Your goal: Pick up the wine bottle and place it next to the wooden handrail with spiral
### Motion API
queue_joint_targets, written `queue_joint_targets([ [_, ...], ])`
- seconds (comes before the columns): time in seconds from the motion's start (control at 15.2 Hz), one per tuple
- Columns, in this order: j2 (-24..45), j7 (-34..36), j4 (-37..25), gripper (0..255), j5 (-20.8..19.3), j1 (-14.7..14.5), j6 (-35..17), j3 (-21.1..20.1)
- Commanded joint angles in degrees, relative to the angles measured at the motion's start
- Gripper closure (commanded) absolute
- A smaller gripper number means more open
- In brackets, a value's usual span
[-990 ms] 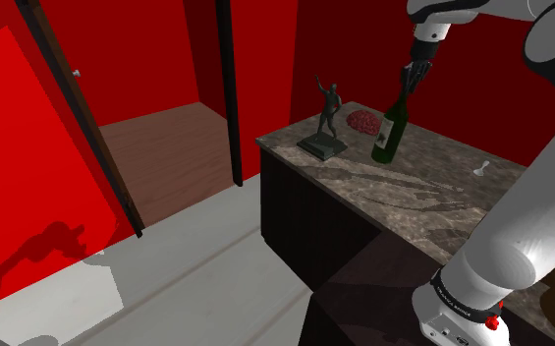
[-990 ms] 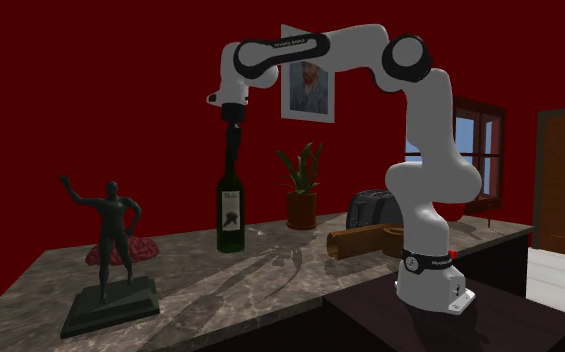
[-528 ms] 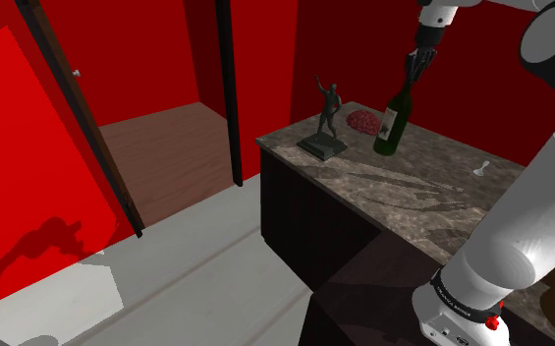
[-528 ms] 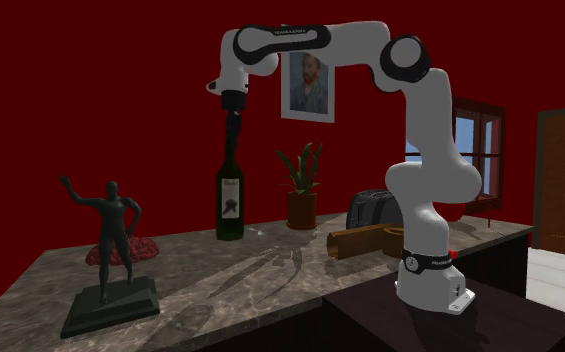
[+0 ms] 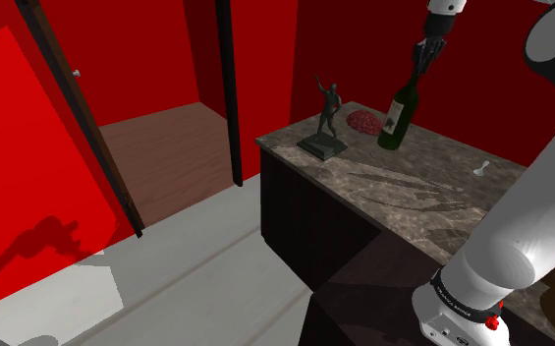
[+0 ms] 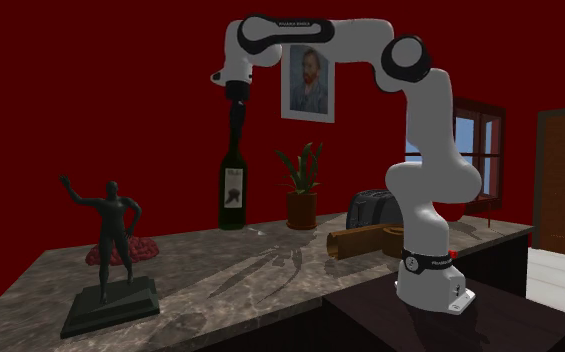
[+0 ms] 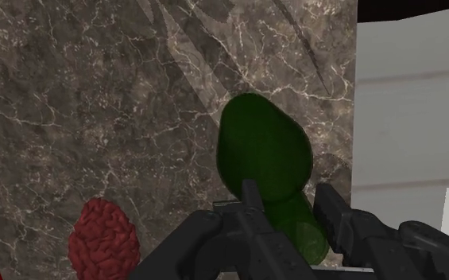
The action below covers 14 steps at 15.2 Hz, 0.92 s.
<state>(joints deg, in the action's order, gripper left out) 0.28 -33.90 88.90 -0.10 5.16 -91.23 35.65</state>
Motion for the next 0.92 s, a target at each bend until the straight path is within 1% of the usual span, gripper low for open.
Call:
queue_joint_targets([
  [0.0, -3.57, -0.50, 3.10, 255, -2.07, 0.24, -0.23, 0.28],
  [0.4, -14.33, -2.31, 12.17, 255, -8.36, 2.35, -0.57, 0.73],
  [0.86, -24.61, -6.14, 18.99, 255, -14.44, 6.44, 0.89, 1.77],
])
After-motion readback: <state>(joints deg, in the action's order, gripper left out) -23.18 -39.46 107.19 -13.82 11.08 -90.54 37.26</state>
